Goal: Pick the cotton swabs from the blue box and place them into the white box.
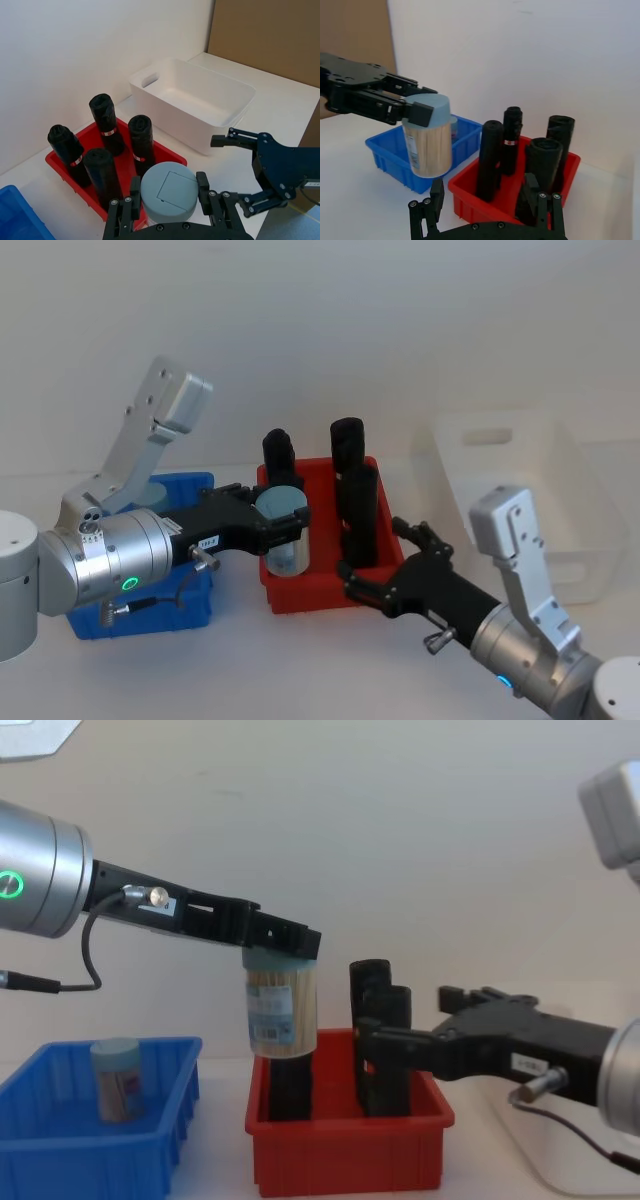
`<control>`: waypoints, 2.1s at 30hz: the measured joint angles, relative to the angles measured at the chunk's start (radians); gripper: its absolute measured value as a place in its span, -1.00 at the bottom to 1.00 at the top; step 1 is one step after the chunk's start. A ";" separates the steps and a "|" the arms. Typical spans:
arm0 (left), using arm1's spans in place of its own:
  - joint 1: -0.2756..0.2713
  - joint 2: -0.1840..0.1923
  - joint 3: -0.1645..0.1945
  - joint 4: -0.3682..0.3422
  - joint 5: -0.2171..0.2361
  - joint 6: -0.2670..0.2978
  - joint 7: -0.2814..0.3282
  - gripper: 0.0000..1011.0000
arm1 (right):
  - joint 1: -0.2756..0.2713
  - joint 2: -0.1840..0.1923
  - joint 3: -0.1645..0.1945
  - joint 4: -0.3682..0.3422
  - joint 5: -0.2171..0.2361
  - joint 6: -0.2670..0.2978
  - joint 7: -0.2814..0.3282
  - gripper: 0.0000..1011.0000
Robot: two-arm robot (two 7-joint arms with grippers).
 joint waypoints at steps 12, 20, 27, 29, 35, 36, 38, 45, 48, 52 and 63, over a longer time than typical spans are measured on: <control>0.000 0.000 0.000 0.000 0.000 0.000 0.000 0.32 | 0.049 -0.036 -0.032 0.051 -0.041 -0.020 0.109 0.98; 0.000 0.000 0.000 0.000 0.000 0.000 0.000 0.32 | 0.085 -0.063 -0.048 0.095 -0.062 -0.033 0.138 0.98; 0.000 0.000 0.000 0.000 0.000 0.000 0.000 0.32 | 0.110 -0.082 -0.056 0.131 -0.071 -0.044 0.144 0.98; 0.000 0.000 0.000 0.000 0.000 0.000 0.000 0.32 | 0.121 -0.090 -0.059 0.147 -0.072 -0.049 0.145 0.98; 0.000 0.000 0.000 0.000 0.000 0.000 0.000 0.32 | 0.141 -0.104 -0.063 0.177 -0.064 -0.053 0.145 0.98; 0.000 0.000 0.000 0.000 0.000 0.000 0.000 0.32 | 0.144 -0.106 -0.063 0.181 -0.062 -0.054 0.145 0.98; 0.000 0.000 0.000 0.000 0.000 0.000 0.000 0.32 | 0.151 -0.112 -0.064 0.192 -0.055 -0.054 0.145 0.91; 0.000 0.000 0.000 0.000 0.000 0.000 0.000 0.32 | 0.174 -0.130 -0.067 0.228 -0.024 -0.056 0.137 0.60; 0.000 0.000 0.000 0.000 0.000 0.000 0.000 0.32 | 0.180 -0.136 -0.069 0.239 -0.013 -0.056 0.135 0.41; 0.000 0.000 -0.001 0.000 0.001 -0.001 0.001 0.32 | 0.186 -0.141 -0.070 0.248 -0.005 -0.057 0.133 0.26; 0.000 0.000 0.000 0.000 0.000 0.000 0.000 0.86 | 0.200 -0.150 -0.072 0.266 0.016 -0.060 0.123 0.26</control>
